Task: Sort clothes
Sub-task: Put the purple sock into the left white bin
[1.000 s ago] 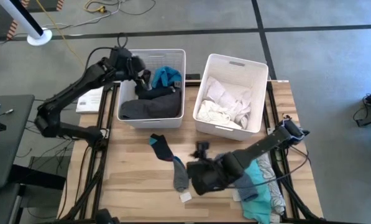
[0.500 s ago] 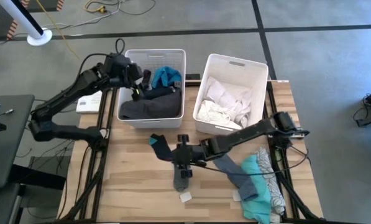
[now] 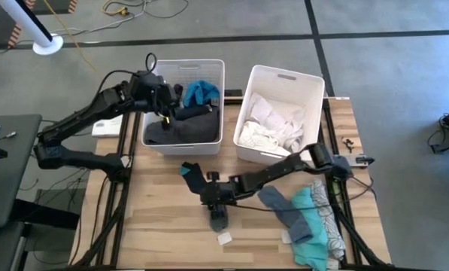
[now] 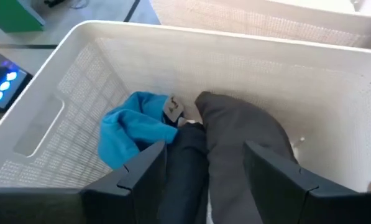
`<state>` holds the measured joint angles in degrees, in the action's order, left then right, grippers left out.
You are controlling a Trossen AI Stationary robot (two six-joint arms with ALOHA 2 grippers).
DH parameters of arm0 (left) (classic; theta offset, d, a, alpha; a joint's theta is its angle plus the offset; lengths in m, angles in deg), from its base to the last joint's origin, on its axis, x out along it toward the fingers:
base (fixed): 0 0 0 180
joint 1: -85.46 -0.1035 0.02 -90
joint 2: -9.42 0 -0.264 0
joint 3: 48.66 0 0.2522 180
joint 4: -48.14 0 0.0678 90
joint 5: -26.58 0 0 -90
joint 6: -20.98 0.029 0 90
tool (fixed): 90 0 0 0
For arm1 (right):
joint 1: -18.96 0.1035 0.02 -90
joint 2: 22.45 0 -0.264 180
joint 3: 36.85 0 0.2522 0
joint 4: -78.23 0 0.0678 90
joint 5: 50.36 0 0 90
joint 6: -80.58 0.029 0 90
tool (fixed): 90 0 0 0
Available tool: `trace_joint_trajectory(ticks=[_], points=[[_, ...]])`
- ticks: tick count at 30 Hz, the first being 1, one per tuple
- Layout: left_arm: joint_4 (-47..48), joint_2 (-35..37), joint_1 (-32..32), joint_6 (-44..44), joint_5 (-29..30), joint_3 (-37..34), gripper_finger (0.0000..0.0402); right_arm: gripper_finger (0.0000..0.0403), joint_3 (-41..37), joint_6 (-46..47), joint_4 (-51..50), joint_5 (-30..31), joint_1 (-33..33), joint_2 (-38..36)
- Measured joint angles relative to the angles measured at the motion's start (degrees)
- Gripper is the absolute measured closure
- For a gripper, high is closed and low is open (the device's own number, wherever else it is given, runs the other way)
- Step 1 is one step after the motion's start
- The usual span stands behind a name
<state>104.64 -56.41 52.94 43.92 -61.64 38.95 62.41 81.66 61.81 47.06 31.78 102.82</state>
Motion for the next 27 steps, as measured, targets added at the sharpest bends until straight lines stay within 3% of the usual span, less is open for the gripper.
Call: trace_joint_trajectory(ticks=[13, 21, 27], points=[[0.37, 0.06, 4.45, -0.5, 0.65, 0.02, 0.0196, 0.0216, 1.52, 4.95, -2.33, 1.76, -3.24, 4.05], [0.26, 0.23, 7.43, -0.18, 0.86, 0.02, 0.0196, 0.0286, 1.56, 4.95, -2.67, 1.76, -3.04, 4.31], [-0.27, 1.5, 11.07, 0.99, 4.85, 0.02, 0.0196, 0.0356, 1.56, 4.59, -3.11, 1.86, -2.71, 4.33]])
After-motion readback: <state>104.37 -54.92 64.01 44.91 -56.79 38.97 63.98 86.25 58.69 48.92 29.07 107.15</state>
